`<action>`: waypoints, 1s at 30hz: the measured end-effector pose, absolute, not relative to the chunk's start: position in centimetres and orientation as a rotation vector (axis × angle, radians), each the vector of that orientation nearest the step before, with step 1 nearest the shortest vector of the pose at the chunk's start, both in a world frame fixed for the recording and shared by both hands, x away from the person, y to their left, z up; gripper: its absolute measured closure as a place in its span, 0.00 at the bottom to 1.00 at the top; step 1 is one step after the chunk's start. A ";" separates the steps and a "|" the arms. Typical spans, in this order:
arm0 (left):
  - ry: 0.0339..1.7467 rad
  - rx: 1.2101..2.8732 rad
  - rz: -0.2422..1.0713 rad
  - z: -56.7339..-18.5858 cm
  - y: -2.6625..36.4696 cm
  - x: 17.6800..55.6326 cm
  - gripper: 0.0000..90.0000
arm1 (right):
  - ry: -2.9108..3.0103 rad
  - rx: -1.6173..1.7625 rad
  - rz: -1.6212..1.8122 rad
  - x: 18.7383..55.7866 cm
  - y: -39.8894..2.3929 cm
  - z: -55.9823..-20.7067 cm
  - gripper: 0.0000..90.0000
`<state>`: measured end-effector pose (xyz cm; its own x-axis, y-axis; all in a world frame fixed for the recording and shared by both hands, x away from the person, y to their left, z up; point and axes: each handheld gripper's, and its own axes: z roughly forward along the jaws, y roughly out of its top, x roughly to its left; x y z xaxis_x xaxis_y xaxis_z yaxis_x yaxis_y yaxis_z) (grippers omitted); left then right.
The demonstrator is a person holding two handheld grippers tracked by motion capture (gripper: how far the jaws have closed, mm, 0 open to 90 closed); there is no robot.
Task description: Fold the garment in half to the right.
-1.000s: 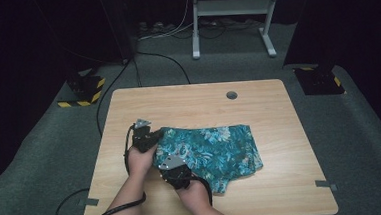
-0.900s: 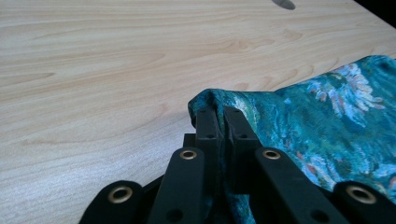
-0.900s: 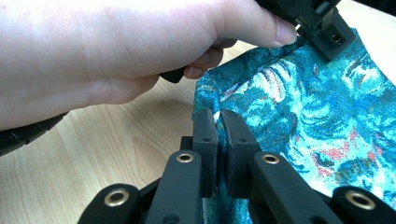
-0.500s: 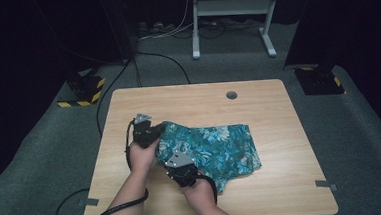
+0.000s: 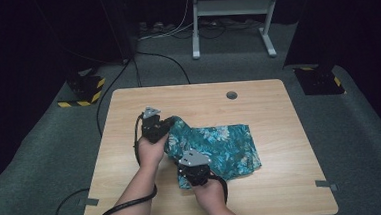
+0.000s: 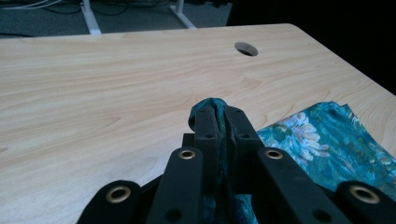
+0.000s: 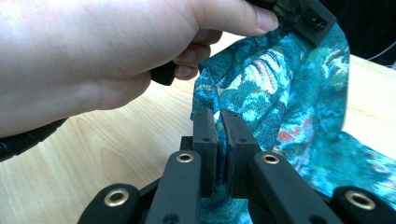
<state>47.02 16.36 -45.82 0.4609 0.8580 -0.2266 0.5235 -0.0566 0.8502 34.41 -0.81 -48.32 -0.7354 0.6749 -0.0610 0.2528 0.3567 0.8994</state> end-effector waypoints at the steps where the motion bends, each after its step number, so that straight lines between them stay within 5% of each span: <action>1: 1.190 1.722 0.429 -45.7 16.1 47.1 0.94 | 2.197 0.814 1.350 34.4 -1.1 -48.3 0.94; 30: 1.065 1.691 0.442 -42.1 9.1 47.6 0.94 | 2.022 0.923 1.415 33.9 -8.3 -45.7 0.94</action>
